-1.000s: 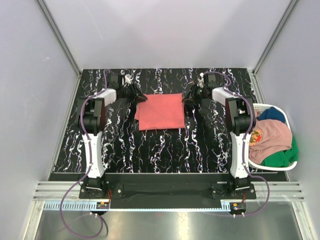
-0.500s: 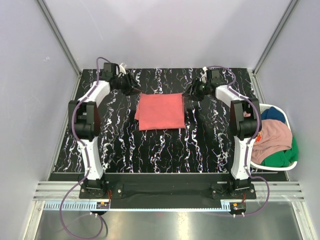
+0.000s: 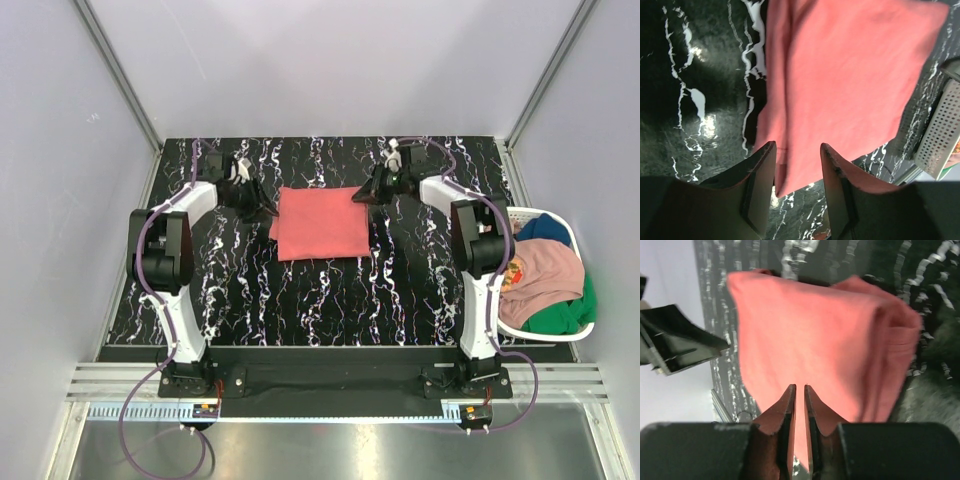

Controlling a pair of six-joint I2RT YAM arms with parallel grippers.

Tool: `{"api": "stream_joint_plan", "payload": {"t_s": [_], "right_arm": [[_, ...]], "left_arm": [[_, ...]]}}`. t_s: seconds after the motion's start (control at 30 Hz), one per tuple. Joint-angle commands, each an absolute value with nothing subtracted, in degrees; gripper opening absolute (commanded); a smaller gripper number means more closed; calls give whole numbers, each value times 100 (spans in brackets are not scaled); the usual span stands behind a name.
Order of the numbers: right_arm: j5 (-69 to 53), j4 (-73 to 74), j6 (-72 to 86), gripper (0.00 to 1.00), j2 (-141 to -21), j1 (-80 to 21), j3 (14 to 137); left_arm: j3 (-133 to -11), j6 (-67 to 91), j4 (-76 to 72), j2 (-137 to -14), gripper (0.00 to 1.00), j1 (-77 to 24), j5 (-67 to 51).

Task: Fold and stack the t-shirts
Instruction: Fold the tshirt

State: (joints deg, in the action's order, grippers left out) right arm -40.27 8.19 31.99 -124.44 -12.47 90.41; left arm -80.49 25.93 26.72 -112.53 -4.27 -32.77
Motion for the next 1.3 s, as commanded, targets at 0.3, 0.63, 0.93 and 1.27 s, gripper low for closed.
{"api": "stream_joint_plan", "payload": {"t_s": [0.3,0.63,0.93,1.27], "right_arm": [[-3946,53,3568,20,-12860,-1107,8631],[-3902,53,3771,27,-11795,-1213,8069],[-3902,-307,3428,27,-11663,-1266,6760],[-3428,-35,3076,29,-10892,-1266,6276]], "left_arm": [[-8068,2725,2416,-10855,45,-378,-3138],[-7700,2847,2365,-10459,44,-1151,-3102],[-6987,3076,1679,-10784,43,-1318,-3086],[-7618,2796,2618,-10364,41,-1292,-2514]]}}
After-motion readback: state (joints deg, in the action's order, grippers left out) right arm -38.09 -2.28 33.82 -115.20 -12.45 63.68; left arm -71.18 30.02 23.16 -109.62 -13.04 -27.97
